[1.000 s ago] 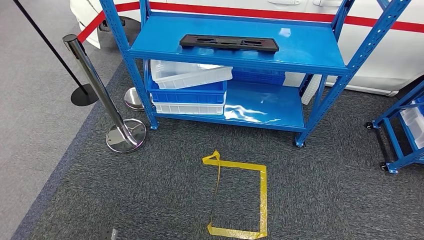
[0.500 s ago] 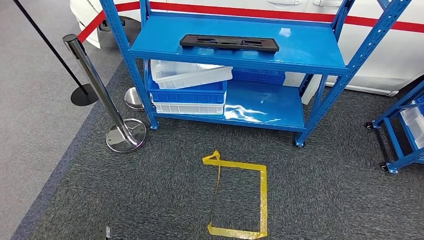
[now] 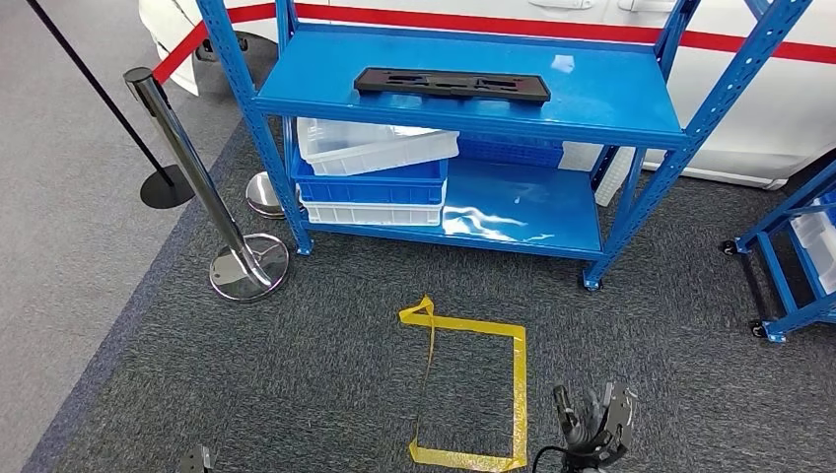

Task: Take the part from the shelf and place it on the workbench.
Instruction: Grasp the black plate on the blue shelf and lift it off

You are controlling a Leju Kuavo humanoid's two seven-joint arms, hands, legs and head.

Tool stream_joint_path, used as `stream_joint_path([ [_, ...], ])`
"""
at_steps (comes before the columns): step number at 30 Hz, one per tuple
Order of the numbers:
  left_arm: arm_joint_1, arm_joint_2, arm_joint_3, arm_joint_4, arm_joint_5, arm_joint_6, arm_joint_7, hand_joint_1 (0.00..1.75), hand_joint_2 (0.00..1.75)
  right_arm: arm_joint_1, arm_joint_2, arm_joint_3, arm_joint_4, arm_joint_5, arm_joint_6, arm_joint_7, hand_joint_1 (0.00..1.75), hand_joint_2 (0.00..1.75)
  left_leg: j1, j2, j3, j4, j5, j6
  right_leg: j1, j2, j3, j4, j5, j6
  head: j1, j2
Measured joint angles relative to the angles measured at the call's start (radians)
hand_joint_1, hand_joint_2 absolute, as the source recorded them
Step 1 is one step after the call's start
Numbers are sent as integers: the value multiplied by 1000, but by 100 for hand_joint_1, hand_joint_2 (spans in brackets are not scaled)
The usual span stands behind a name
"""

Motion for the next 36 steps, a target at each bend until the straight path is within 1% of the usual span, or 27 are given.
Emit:
stream_joint_path([
  [6,-5,0,-20,6,25,1,-26,0,0,-22,-9,0,-179,112,-59,-9,0,175,0,0,0,0,0,0,0,0,0,0,0,0,0,0],
  [16,-15,0,-51,20,50,18,-47,0,0,-54,-17,17,-467,358,-158,27,0,175,0,0,0,0,1,0,-1,-1,0,0,0,0,0,0],
  [20,-19,1,-67,25,62,23,-58,0,0,-64,-17,39,-576,443,-189,39,0,0,0,0,0,0,1,0,-1,-1,0,0,0,0,0,0],
  [22,-22,1,-72,27,69,29,-66,0,0,-70,-18,51,-635,498,-208,45,0,0,0,0,0,0,1,0,0,-1,0,0,0,0,0,0],
  [26,-24,1,-79,29,88,33,-88,0,0,-82,-23,77,-749,604,-243,66,0,175,0,0,-1,0,1,0,0,-1,0,0,0,0,0,0],
  [30,-27,1,-86,32,108,21,-112,0,0,-94,-27,103,-850,709,-273,101,0,175,-1,0,-1,1,1,0,-1,-1,-1,0,0,0,0,0],
  [34,-29,1,-100,35,107,8,-131,0,0,-107,-35,128,-938,796,-290,163,0,0,-4,-1,-1,3,1,1,-2,-1,-1,0,0,1,0,0],
  [36,-30,1,-110,37,93,1,-138,0,0,-107,-39,135,-965,825,-298,193,0,0,-4,-1,-2,4,0,1,-3,-1,-1,0,1,1,0,0],
])
